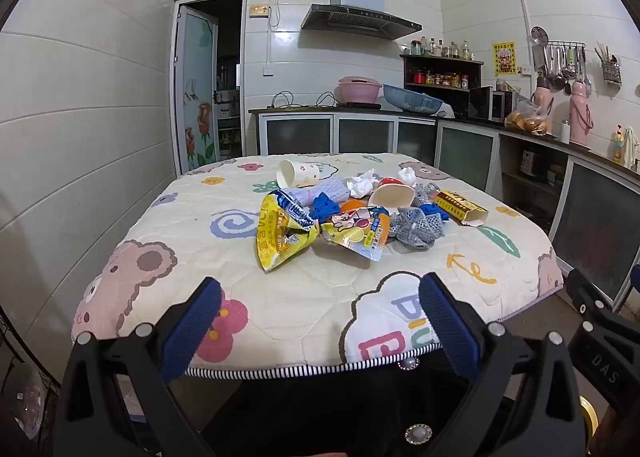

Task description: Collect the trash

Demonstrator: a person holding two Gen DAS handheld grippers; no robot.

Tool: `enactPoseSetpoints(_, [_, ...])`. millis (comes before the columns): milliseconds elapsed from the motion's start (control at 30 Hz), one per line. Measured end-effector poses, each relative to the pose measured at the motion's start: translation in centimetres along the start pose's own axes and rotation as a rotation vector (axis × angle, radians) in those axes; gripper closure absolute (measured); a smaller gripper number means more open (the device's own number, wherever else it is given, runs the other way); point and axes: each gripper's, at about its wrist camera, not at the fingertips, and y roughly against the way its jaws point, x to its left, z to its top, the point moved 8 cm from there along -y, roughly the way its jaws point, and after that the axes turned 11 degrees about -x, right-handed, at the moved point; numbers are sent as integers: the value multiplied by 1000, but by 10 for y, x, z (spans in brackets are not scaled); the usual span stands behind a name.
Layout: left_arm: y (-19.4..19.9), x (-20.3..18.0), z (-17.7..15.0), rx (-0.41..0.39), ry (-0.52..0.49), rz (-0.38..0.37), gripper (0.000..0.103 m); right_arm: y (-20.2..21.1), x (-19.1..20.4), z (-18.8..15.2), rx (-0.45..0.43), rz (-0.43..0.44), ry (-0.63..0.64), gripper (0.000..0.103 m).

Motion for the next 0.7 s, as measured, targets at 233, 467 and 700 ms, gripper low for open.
enactPoseSetpoints(233, [0,0,1,-4,4,0,8,0,0,0,-4,-1,-3,8])
enactPoseSetpoints(467, [0,1,0,-2,7,0,8,0,0,0,-3,-1,-4,8])
enactPoseSetpoints(700, [0,0,0,-3,5,0,8,-1,0,0,-1,0,-3,8])
